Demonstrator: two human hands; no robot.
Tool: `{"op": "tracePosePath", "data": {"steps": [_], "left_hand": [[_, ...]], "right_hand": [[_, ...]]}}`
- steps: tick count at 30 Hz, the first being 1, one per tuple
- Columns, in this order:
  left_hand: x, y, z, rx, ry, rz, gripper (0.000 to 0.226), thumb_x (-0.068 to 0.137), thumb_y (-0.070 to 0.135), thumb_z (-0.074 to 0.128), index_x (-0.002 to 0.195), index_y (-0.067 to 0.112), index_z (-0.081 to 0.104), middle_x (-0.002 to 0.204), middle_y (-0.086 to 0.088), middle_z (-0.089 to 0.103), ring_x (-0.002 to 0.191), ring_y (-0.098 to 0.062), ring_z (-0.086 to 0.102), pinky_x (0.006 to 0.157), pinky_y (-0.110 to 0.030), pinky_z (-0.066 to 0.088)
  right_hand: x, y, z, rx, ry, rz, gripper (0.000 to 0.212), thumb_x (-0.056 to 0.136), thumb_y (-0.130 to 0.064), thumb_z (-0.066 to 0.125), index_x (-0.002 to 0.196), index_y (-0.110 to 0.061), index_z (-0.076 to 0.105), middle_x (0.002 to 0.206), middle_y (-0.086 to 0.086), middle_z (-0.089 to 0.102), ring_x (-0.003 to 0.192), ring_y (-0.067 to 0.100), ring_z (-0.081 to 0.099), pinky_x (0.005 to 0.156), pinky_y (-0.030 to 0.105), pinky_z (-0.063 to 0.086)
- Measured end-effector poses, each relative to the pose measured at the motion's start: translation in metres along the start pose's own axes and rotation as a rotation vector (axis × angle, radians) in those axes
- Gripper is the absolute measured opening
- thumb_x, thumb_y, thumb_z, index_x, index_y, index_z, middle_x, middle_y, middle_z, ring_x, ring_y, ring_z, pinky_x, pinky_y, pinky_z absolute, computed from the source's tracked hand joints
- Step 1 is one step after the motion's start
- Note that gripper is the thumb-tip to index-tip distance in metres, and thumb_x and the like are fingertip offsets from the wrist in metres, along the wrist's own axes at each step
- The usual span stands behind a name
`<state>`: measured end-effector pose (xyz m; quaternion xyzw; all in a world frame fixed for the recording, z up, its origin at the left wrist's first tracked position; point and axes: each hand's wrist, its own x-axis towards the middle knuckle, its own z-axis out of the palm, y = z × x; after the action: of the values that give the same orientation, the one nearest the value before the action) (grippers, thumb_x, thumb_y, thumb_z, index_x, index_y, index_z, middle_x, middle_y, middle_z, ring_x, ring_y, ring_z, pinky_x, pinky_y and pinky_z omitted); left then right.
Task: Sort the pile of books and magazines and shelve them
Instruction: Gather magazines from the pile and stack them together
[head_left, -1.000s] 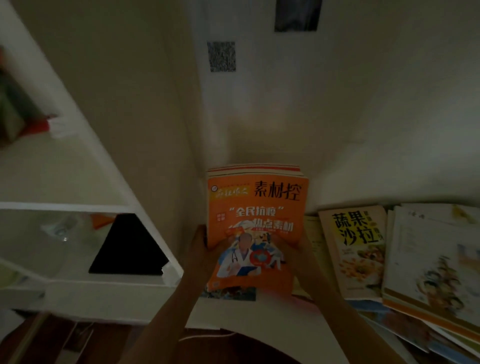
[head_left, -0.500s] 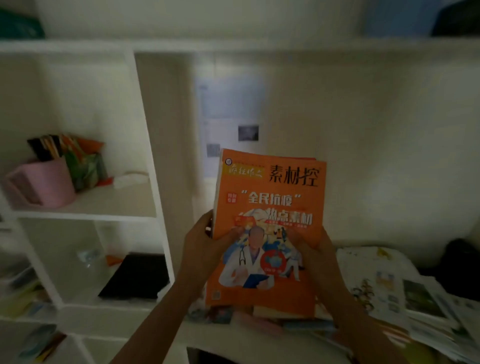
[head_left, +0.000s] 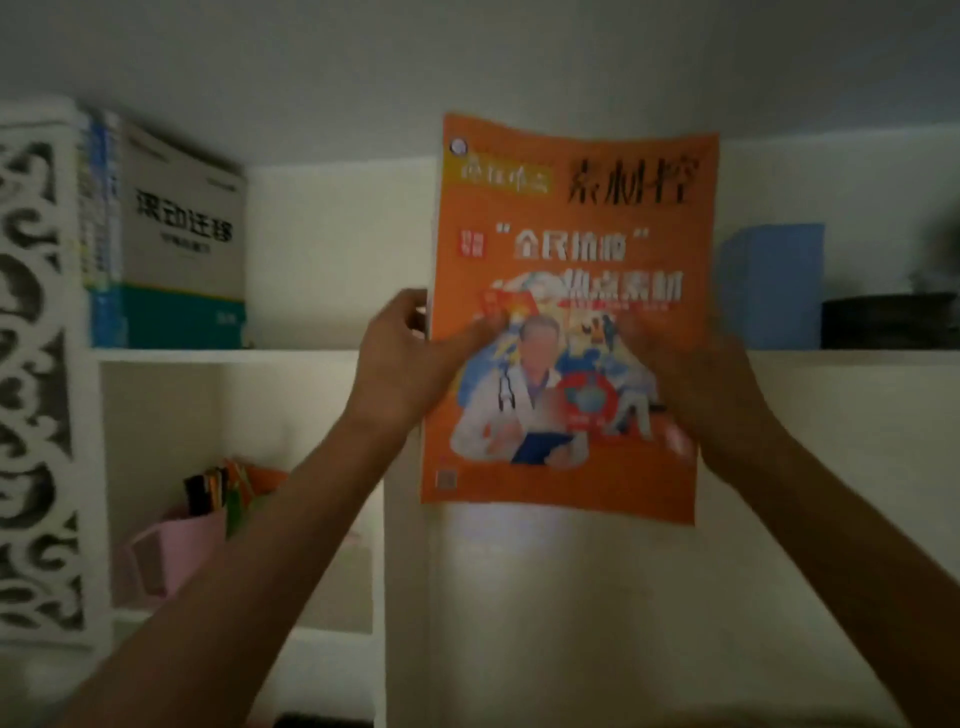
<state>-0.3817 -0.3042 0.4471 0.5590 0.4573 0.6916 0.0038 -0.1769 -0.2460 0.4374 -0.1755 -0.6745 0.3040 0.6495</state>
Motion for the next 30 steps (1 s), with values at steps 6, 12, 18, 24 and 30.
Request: {"op": "tracePosePath", "data": {"steps": [6, 12, 18, 24, 30], "left_hand": [[0.09, -0.001, -0.059, -0.05, 0.208, 0.07, 0.05, 0.07, 0.04, 0.078, 0.108, 0.016, 0.055, 0.09, 0.008, 0.067, 0.071, -0.002, 0.067, 0.058, -0.018, 0.054], [0.152, -0.061, -0.131, 0.014, 0.401, 0.092, 0.052, 0.069, 0.047, 0.077, 0.106, 0.023, 0.049, 0.096, 0.009, 0.066, 0.078, -0.009, 0.067, 0.07, -0.034, 0.058], [0.208, -0.125, -0.202, 0.196, 0.533, 0.077, 0.068, 0.056, 0.068, 0.07, 0.107, 0.027, 0.051, 0.099, 0.008, 0.067, 0.083, -0.015, 0.068, 0.074, -0.044, 0.057], [0.243, -0.171, -0.229, 0.45, 0.676, 0.032, 0.065, 0.065, 0.058, 0.071, 0.113, 0.021, 0.047, 0.11, 0.0, 0.059, 0.098, -0.021, 0.061, 0.08, -0.047, 0.053], [0.234, -0.201, -0.269, 0.362, 0.41, 0.132, 0.086, 0.062, 0.07, 0.058, 0.131, 0.025, 0.034, 0.125, -0.001, 0.052, 0.108, -0.021, 0.058, 0.084, -0.048, 0.053]], "right_hand": [[0.114, -0.006, 0.104, 0.13, -0.049, -0.014, 0.023, 0.083, -0.025, 0.069, 0.105, -0.02, 0.063, 0.099, -0.002, 0.066, 0.085, 0.011, 0.064, 0.068, 0.018, 0.054], [0.176, 0.032, 0.235, 0.218, -0.244, 0.1, 0.033, 0.084, -0.027, 0.068, 0.113, -0.013, 0.062, 0.114, 0.008, 0.066, 0.098, 0.022, 0.065, 0.085, 0.035, 0.052], [0.207, 0.068, 0.355, 0.239, -0.351, 0.151, 0.027, 0.085, -0.029, 0.067, 0.107, -0.015, 0.061, 0.105, 0.008, 0.068, 0.081, 0.015, 0.067, 0.066, 0.026, 0.055], [0.21, 0.09, 0.432, -0.391, -0.154, -0.042, 0.083, 0.068, -0.035, 0.074, 0.136, -0.032, 0.027, 0.125, 0.001, 0.041, 0.115, 0.026, 0.044, 0.099, 0.049, 0.042], [0.178, 0.094, 0.455, -0.052, -0.825, -0.093, 0.095, 0.077, 0.017, 0.061, 0.148, -0.027, 0.014, 0.122, -0.012, 0.051, 0.096, -0.01, 0.056, 0.084, 0.027, 0.053]]}}
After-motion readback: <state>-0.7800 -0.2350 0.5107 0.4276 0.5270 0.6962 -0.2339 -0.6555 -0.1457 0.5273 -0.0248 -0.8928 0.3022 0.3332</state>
